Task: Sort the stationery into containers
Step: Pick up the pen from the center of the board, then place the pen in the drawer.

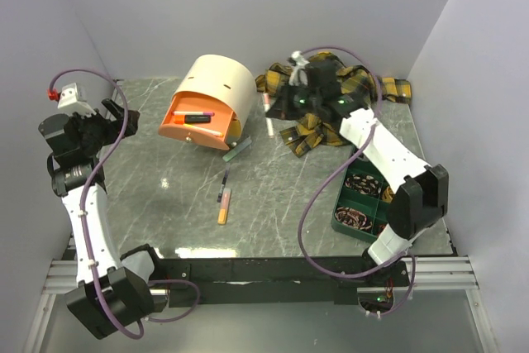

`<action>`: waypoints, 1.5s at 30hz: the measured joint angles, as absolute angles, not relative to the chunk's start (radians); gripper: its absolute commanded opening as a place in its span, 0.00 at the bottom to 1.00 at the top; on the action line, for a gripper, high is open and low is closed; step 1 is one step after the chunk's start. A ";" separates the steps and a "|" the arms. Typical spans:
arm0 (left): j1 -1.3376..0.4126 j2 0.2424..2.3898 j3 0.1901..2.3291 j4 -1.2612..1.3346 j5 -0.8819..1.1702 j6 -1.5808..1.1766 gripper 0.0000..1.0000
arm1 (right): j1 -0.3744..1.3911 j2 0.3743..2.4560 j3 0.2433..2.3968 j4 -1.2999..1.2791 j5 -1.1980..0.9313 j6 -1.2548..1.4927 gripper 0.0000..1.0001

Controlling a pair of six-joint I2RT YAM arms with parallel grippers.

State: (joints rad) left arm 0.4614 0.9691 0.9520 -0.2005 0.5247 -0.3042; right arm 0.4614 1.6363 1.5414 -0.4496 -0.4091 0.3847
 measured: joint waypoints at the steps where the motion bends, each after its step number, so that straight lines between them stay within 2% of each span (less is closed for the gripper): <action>1: 0.461 0.963 0.952 -0.206 0.524 -0.304 1.00 | 0.482 1.645 1.562 -0.439 -0.415 0.366 0.00; 6: 0.461 0.918 0.952 -0.218 0.522 -0.297 0.99 | 0.573 1.723 1.711 -0.342 -0.440 0.269 0.00; 14: 0.461 0.871 0.952 -0.268 0.518 -0.273 1.00 | 0.626 1.859 1.856 -0.268 -0.452 0.165 0.00; 27: 0.461 0.868 0.952 -0.297 0.509 -0.265 0.99 | 0.723 1.950 1.866 -0.202 -0.430 0.041 0.01; 28: 0.461 0.868 0.950 -0.295 0.509 -0.265 1.00 | 0.725 1.950 1.866 -0.196 -0.428 0.037 0.13; 31: 0.461 0.870 0.941 -0.289 0.509 -0.268 0.99 | 0.726 1.953 1.867 -0.191 -0.420 0.011 0.32; 41: 0.461 0.902 0.936 -0.260 0.512 -0.278 0.99 | 0.726 1.976 1.887 -0.215 -0.408 -0.051 0.40; 45: 0.461 0.909 0.936 -0.245 0.517 -0.279 0.99 | 0.726 1.922 1.813 -0.211 -0.434 -0.112 0.45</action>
